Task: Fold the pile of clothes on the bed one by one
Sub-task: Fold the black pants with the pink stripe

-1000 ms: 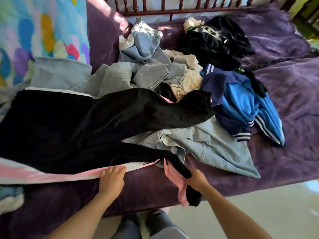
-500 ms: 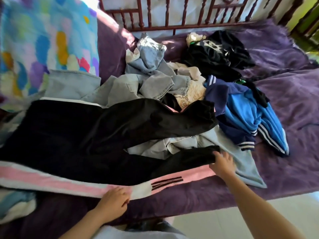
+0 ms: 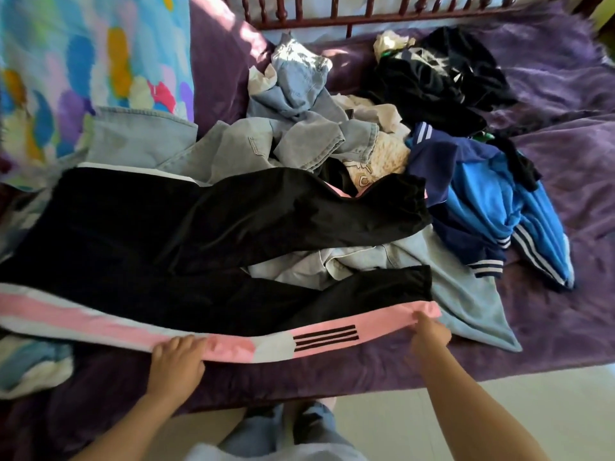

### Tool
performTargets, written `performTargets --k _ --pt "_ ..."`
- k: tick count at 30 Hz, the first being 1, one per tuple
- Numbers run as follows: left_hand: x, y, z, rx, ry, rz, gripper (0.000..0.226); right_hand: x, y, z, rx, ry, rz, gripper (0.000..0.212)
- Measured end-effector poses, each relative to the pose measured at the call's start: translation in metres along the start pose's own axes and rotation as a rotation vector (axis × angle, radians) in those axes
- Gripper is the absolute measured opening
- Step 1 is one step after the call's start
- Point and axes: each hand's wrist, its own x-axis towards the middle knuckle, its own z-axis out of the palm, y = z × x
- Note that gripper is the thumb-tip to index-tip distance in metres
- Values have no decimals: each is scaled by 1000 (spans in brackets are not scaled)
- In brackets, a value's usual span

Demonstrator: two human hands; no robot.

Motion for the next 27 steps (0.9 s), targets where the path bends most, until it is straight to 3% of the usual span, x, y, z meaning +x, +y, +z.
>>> performTargets --k 3,6,8,13,17,22,27 --pt "5 -1 -1 -40 19 4 25 2 -19 -13 -36 142 -242 21" --pt "9 8 -9 -111 -40 145 23 6 -28 -40 -106 302 -405 31" --pt "8 20 -10 -119 -73 225 36 14 -18 -59 -171 339 -373 38" --pt "4 35 7 -39 -303 183 34 24 3 -61 -482 228 -59 51" --pt "17 36 5 -117 -345 122 33 -4 -14 -21 -783 59 -317 55" --pt "57 6 -24 -193 -168 19 37 -53 -39 62 -885 -213 -593 53" --pt "99 -49 -57 -232 -19 -40 36 -107 -61 140 -1065 -303 -814 50"
